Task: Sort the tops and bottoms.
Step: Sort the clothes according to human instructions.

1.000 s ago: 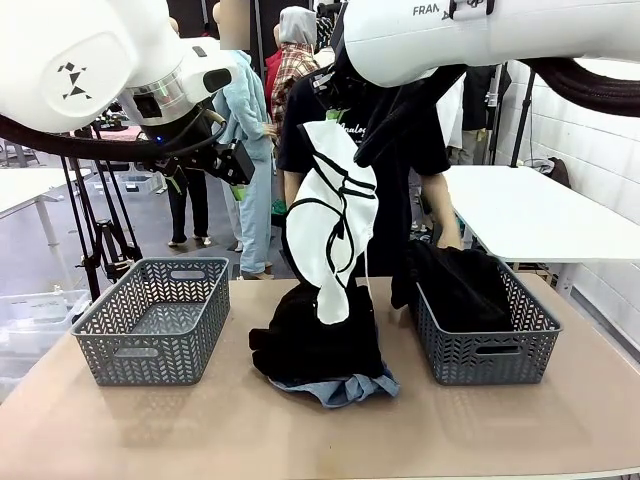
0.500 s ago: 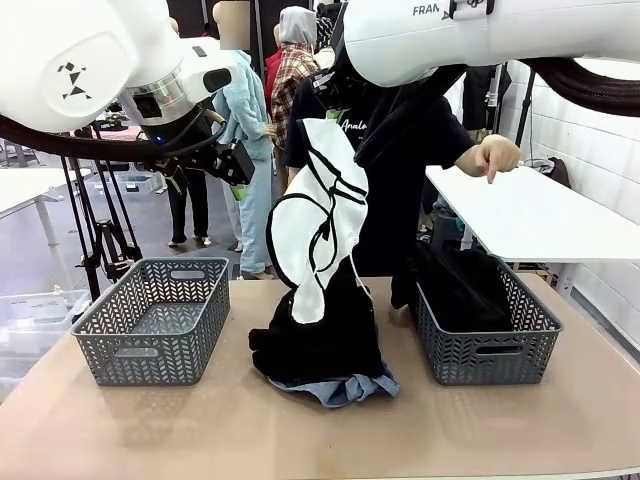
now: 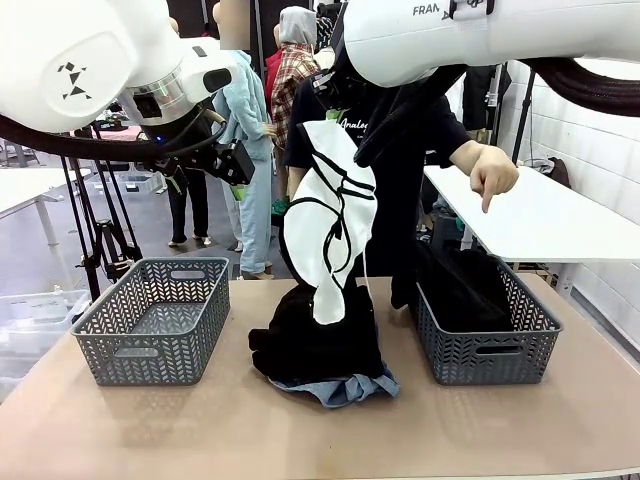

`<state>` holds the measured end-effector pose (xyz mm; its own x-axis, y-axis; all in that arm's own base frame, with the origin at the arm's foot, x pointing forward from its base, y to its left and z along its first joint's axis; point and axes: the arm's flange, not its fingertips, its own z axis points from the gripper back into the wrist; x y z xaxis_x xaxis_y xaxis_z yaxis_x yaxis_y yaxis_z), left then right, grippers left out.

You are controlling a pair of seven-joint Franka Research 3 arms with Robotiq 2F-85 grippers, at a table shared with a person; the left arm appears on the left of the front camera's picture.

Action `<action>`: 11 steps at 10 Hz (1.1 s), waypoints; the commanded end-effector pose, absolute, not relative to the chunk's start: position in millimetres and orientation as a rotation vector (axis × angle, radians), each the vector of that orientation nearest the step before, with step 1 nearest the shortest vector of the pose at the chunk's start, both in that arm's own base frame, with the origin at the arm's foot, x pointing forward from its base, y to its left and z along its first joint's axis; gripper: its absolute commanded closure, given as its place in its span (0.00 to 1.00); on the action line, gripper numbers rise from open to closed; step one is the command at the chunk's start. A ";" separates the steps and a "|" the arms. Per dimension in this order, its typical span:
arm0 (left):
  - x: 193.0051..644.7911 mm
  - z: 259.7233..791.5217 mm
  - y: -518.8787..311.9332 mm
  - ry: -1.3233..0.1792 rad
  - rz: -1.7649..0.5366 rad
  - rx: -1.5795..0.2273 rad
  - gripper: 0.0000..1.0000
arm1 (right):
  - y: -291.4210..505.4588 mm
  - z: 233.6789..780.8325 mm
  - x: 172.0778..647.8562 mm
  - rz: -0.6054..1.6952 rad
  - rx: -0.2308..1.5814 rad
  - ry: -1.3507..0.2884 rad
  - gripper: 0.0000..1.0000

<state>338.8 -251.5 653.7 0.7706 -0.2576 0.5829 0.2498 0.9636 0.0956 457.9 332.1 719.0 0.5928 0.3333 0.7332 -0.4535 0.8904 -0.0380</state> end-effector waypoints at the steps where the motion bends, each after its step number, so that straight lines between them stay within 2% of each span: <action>1: 339.6 652.7 -248.3 -0.646 -0.277 0.005 0.00 | 330.0 720.5 456.9 0.459 0.158 -0.820 1.00; 5: 339.6 652.7 -248.3 -0.646 -0.277 0.005 0.00 | 323.4 728.0 454.1 0.451 0.174 -0.822 1.00; 9: 339.6 652.7 -248.3 -0.646 -0.277 0.005 0.00 | 237.0 787.1 433.4 0.266 0.096 -0.944 1.00; 11: 339.6 652.7 -248.3 -0.646 -0.277 0.005 0.00 | 196.7 785.6 427.9 0.150 0.009 -0.946 1.00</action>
